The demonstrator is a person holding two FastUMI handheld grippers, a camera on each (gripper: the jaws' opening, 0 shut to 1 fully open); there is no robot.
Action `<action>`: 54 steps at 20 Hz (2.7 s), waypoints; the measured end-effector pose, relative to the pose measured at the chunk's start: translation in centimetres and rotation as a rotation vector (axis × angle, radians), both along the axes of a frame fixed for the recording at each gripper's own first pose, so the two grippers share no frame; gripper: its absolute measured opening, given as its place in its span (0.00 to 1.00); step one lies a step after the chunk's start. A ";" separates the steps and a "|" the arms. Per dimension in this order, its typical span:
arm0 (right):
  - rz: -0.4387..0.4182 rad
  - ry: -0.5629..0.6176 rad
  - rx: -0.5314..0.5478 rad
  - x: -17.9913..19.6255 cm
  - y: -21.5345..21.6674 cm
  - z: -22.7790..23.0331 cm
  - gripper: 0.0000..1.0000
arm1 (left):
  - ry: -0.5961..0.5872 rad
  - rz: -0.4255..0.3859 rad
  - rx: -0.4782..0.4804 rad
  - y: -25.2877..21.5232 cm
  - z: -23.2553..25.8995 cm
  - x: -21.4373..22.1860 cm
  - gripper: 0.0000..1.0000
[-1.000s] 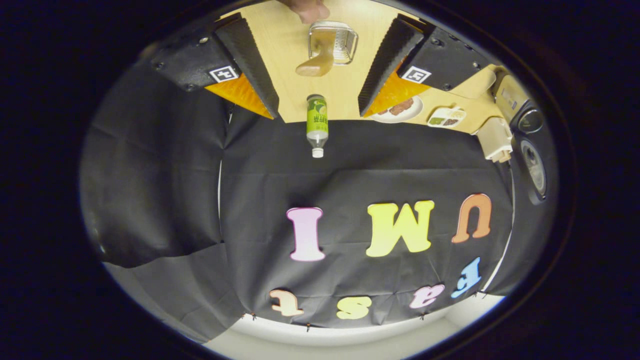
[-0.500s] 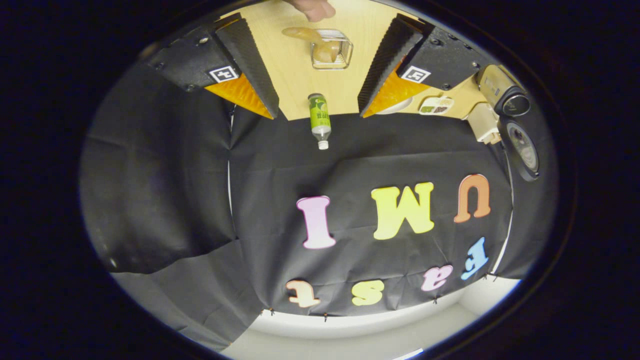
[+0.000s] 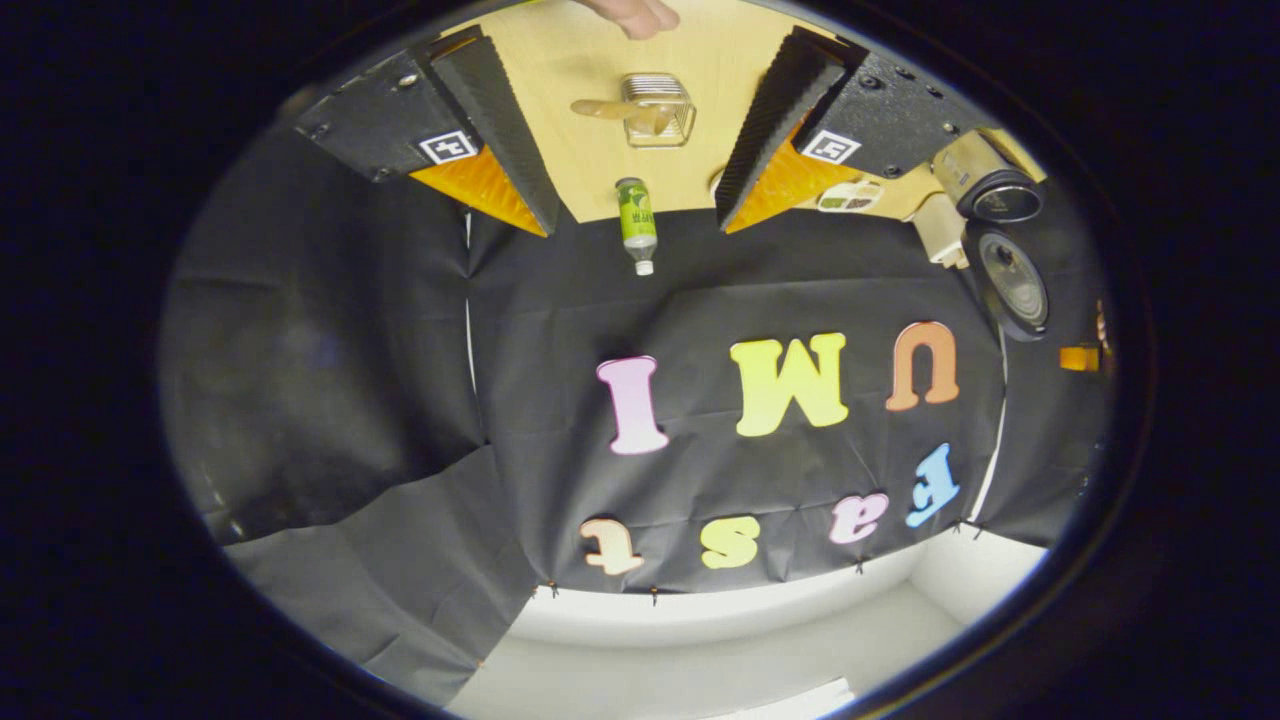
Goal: Close the left gripper, press the button to open the rice cooker; take a wooden spoon from the chopstick holder with the right hand, scoop a spoonful of rice and pour it into the rice cooker, then put the wooden spoon back into the chopstick holder.
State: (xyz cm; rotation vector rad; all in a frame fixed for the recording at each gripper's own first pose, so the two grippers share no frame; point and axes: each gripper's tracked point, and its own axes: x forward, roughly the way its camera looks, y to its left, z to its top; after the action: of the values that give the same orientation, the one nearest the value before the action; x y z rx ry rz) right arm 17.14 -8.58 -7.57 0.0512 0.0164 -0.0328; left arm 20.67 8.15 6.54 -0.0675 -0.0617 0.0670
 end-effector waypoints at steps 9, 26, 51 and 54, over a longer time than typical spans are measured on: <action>0.090 -0.023 -0.053 -4.3 1.6 -1.7 1.00 | 0.013 0.075 -0.025 4.2 2.1 8.6 0.95; 0.143 -0.078 -0.051 -8.4 4.6 -2.2 1.00 | 0.107 0.088 -0.052 7.1 -2.5 10.7 1.00; 0.182 -0.097 -0.055 -17.0 7.6 -2.4 1.00 | 0.229 0.081 -0.075 2.7 -22.0 -3.5 1.00; 0.186 -0.083 -0.058 -16.8 8.1 -3.2 1.00 | 0.148 0.121 -0.023 2.5 -22.2 -3.7 1.00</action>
State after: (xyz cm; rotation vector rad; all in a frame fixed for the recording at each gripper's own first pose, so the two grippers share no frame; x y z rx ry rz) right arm 0.38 -0.52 -10.76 -0.0073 -0.0623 0.1544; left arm 16.99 10.68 -15.71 -0.0817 0.0828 0.1936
